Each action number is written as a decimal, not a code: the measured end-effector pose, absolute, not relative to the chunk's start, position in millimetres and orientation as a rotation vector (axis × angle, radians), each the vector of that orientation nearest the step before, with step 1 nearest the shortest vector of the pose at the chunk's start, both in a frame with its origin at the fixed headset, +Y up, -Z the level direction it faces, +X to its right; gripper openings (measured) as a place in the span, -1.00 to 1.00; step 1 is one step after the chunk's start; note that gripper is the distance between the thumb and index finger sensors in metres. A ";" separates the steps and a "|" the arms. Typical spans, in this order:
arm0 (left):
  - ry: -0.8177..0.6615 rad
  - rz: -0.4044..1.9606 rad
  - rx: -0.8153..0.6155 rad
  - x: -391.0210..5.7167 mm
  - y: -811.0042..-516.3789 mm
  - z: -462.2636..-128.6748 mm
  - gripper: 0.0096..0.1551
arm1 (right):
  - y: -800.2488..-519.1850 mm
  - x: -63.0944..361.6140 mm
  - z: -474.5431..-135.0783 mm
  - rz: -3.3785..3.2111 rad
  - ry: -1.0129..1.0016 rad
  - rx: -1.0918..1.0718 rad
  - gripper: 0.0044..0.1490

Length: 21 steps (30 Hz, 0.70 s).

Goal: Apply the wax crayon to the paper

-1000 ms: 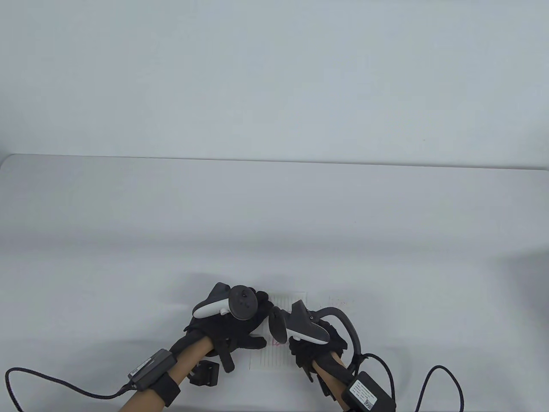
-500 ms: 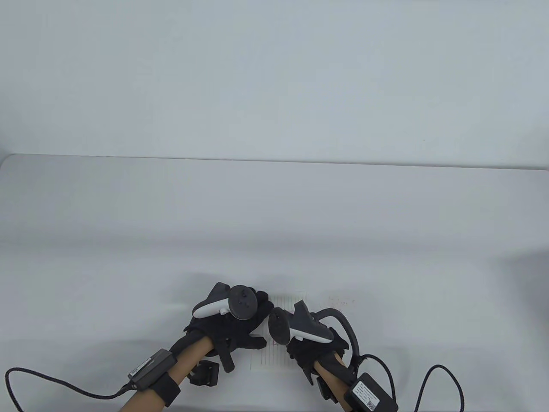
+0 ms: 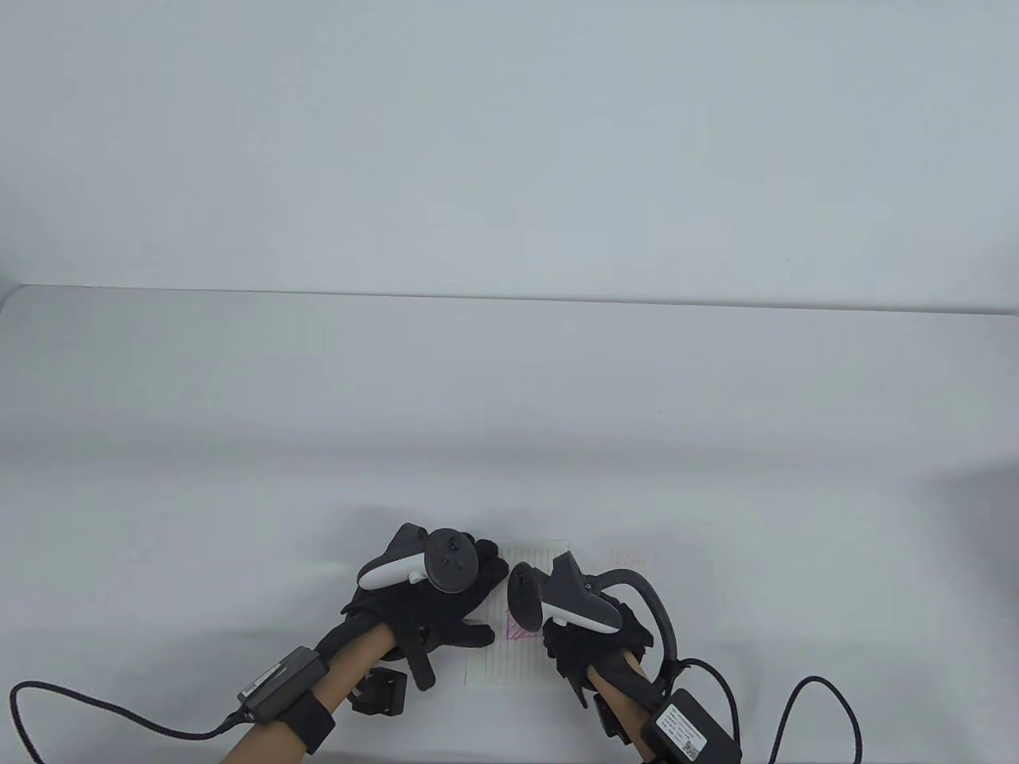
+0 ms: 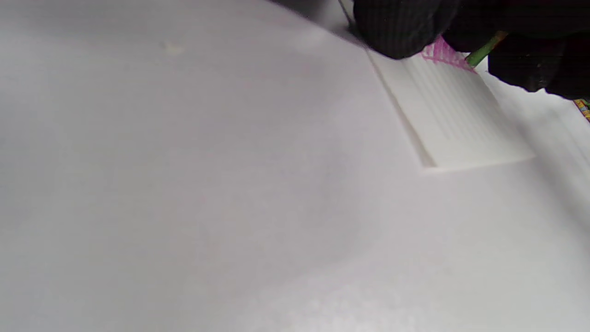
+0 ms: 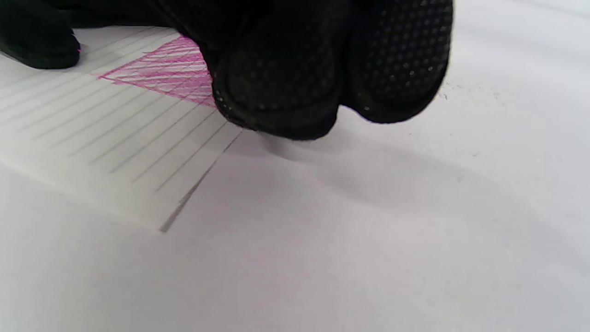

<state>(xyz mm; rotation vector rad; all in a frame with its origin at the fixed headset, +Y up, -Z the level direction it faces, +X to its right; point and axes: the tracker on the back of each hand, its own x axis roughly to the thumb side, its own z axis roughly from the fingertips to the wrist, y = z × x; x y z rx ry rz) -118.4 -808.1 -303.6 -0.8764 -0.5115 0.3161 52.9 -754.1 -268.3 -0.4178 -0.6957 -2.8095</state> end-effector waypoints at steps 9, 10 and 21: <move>-0.512 0.314 -0.876 -118.4 -808.3 -303.6 0.03 | -755.6 55.3 -271.9 -2.819 -0.579 -0.386 -0.53; -0.512 0.315 -0.876 -118.5 -808.3 -303.7 0.03 | -756.1 55.0 -271.8 -2.842 -0.590 -0.419 -0.53; -0.511 0.317 -0.877 -118.7 -808.2 -303.6 0.03 | -757.8 63.0 -274.6 -2.920 -0.661 -0.409 -0.52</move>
